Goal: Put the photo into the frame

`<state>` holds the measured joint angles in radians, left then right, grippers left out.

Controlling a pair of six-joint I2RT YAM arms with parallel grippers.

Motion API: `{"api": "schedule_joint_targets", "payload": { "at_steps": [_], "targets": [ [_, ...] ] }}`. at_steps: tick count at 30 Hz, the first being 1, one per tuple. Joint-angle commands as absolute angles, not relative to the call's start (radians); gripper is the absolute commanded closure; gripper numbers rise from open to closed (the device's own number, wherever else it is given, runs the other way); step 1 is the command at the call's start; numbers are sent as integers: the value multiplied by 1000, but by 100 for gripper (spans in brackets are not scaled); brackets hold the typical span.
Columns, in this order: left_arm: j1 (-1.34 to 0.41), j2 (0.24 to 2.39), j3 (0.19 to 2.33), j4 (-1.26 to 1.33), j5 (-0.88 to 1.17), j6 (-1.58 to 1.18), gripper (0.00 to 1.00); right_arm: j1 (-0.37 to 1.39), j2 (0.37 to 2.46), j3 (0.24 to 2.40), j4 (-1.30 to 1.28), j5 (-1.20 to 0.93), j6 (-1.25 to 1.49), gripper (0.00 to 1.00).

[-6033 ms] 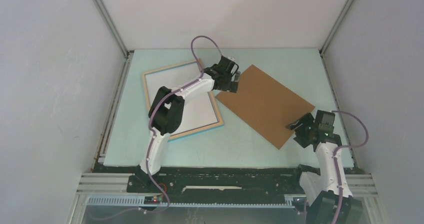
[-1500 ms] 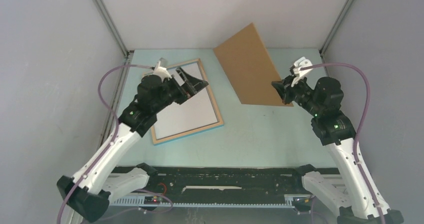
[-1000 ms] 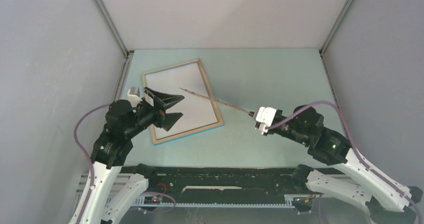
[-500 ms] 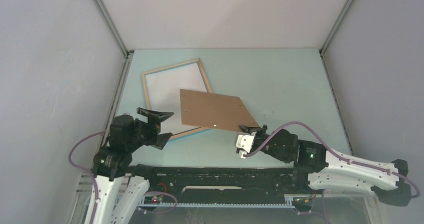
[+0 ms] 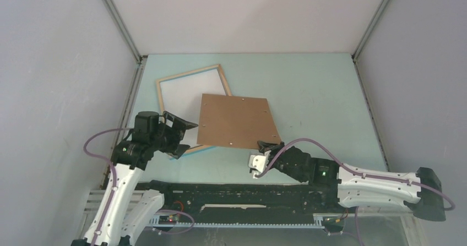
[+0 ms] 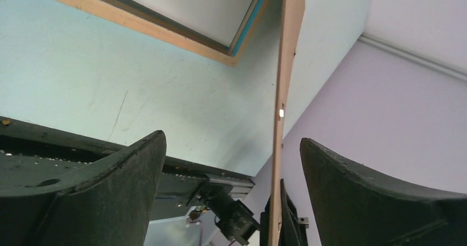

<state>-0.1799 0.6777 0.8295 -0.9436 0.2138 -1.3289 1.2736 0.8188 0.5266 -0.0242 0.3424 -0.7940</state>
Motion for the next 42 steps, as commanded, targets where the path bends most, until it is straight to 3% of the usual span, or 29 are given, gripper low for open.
{"api": "schedule_joint_targets", "payload": {
  "at_steps": [1, 6, 12, 20, 24, 25, 26, 27, 31, 34, 37, 42],
  "targets": [
    [-179, 658, 812, -850, 261, -1199, 4, 1292, 854, 485, 20, 343, -697, 100],
    [-179, 655, 606, -440, 501, -1150, 6, 1307, 872, 463, 41, 357, -691, 100],
    [-175, 568, 412, -133, 494, -1338, 18, 1323, 903, 443, 79, 409, -658, 100],
    [-170, 533, 282, 74, 507, -1477, 52, 1335, 964, 439, 110, 423, -643, 100],
    [-164, 541, 268, 104, 508, -1457, 75, 1337, 956, 439, 97, 428, -611, 64],
    [-162, 552, 271, 109, 510, -1435, 79, 1340, 949, 439, 89, 437, -595, 42],
    [-161, 565, 280, 103, 511, -1407, 82, 1343, 940, 442, 81, 445, -571, 10],
    [-161, 581, 293, 85, 511, -1373, 85, 1348, 931, 448, 57, 446, -543, 1],
    [-160, 646, 314, 59, 511, -1290, 100, 1391, 885, 500, -100, 436, -420, 0],
    [-159, 669, 330, 47, 498, -1226, 100, 1461, 860, 568, -214, 425, -284, 0],
    [-155, 694, 377, -32, 480, -1127, 100, 1467, 853, 631, -242, 275, -99, 0],
    [-154, 705, 480, -213, 369, -946, 100, 1411, 872, 660, -118, 290, 151, 0]
  ]
}}
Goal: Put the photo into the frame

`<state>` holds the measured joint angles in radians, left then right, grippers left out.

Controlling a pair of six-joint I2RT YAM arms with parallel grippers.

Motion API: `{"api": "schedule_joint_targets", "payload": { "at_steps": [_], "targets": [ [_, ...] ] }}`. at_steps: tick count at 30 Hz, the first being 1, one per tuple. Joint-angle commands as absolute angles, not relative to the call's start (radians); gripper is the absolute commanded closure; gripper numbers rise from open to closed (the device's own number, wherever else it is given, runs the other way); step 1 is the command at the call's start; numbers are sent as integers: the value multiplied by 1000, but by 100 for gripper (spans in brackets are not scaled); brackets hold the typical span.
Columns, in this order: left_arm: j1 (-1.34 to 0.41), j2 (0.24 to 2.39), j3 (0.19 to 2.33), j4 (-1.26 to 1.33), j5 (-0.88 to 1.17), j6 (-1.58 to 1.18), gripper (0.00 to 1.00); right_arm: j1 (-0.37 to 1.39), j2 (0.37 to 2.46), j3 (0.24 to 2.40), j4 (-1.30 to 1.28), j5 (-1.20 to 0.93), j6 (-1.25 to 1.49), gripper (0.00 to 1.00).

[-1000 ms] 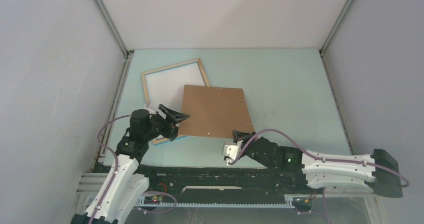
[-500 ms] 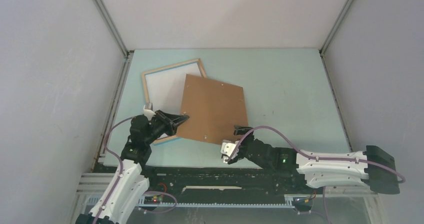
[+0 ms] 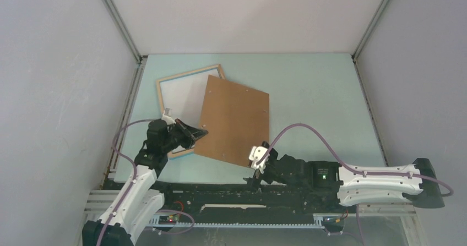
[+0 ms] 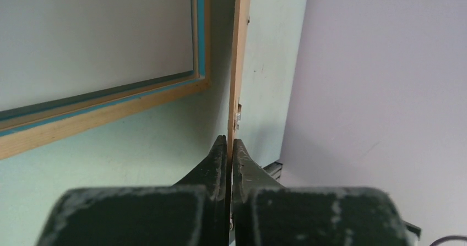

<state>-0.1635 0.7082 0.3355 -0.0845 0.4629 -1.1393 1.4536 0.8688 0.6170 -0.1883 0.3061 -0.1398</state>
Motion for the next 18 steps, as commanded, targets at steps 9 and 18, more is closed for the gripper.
{"api": "schedule_joint_targets", "payload": {
  "at_steps": [9, 18],
  "targets": [
    [-152, 707, 515, -307, 270, -876, 100, 868, 935, 665, -167, 50, 716, 0],
    [-149, 618, 392, -268, 157, -1000, 100, 511, 1147, 460, 122, -468, 912, 3]
  ]
}}
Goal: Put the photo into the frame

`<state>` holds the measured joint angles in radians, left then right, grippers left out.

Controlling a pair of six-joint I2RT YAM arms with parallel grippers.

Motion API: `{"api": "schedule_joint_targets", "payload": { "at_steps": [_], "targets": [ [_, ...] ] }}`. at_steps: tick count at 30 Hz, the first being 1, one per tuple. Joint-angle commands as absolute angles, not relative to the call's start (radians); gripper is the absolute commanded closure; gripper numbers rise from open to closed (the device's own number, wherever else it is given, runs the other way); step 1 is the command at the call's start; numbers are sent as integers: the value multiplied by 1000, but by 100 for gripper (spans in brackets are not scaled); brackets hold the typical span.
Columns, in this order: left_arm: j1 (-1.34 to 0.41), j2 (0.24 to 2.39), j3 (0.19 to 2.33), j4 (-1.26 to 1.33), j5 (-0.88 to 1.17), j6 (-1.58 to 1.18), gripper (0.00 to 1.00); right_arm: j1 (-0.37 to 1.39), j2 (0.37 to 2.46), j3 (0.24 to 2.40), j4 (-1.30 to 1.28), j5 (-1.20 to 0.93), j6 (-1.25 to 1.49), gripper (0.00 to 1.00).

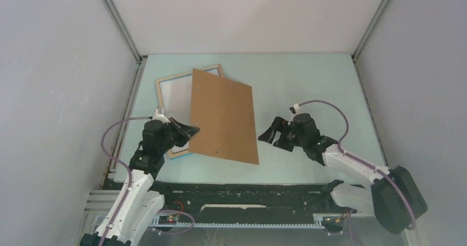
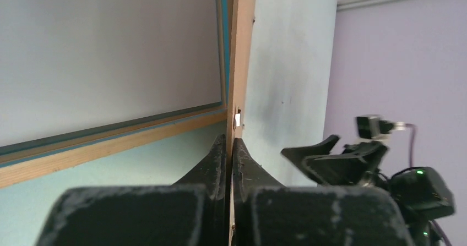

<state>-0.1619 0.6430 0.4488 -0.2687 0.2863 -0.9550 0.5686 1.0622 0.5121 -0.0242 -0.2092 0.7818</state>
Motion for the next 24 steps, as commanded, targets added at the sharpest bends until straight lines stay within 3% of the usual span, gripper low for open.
{"api": "schedule_joint_targets", "payload": {
  "at_steps": [1, 7, 10, 24],
  "targets": [
    [-146, 620, 378, -264, 147, -1002, 100, 495, 1176, 446, 154, -494, 921, 4],
    [-92, 667, 315, -217, 171, -965, 100, 422, 1356, 403, 294, -637, 905, 4],
    [-55, 702, 282, -169, 242, -956, 100, 394, 1441, 403, 363, -672, 916, 9],
    [63, 814, 213, -108, 315, -968, 100, 425, 1731, 364, 845, -741, 1161, 18]
  ]
}}
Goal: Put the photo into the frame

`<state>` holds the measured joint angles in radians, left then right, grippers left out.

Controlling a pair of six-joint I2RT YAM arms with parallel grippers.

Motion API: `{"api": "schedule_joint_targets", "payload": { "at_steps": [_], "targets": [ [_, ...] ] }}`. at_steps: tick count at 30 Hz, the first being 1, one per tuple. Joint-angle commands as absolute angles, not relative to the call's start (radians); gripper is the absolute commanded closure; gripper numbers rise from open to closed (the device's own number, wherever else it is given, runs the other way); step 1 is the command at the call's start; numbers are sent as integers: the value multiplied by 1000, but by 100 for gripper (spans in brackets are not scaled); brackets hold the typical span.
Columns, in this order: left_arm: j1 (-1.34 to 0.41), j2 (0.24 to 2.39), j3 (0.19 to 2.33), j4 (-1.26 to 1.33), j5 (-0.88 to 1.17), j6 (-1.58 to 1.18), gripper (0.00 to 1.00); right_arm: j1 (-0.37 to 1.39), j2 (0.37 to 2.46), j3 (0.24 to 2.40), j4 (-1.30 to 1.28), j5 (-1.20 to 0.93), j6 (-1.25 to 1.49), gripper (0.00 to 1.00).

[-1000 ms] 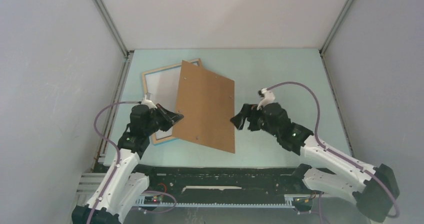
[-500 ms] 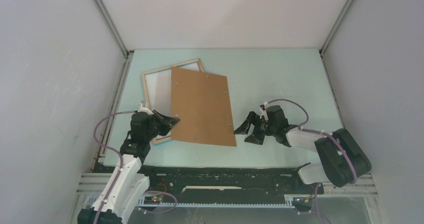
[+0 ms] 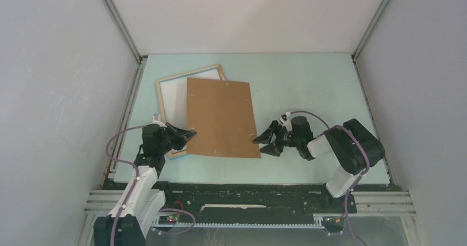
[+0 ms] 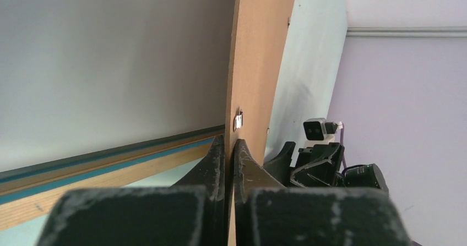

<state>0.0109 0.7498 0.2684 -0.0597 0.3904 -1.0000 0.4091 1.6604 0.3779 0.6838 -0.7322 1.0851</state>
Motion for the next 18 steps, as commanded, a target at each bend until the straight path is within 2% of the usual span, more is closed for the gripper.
{"api": "schedule_joint_targets", "payload": {
  "at_steps": [1, 6, 12, 18],
  "targets": [
    [71, 826, 208, -97, 323, -967, 100, 429, 1746, 363, 869, -744, 1175, 18],
    [108, 865, 201, -82, 353, -945, 100, 459, 1775, 361, 934, -723, 1197, 22],
    [114, 838, 185, -75, 355, -941, 100, 469, 1807, 335, 1090, -694, 1303, 47],
    [114, 833, 199, -83, 360, -908, 100, 477, 1866, 316, 1363, -647, 1426, 60]
  ]
}}
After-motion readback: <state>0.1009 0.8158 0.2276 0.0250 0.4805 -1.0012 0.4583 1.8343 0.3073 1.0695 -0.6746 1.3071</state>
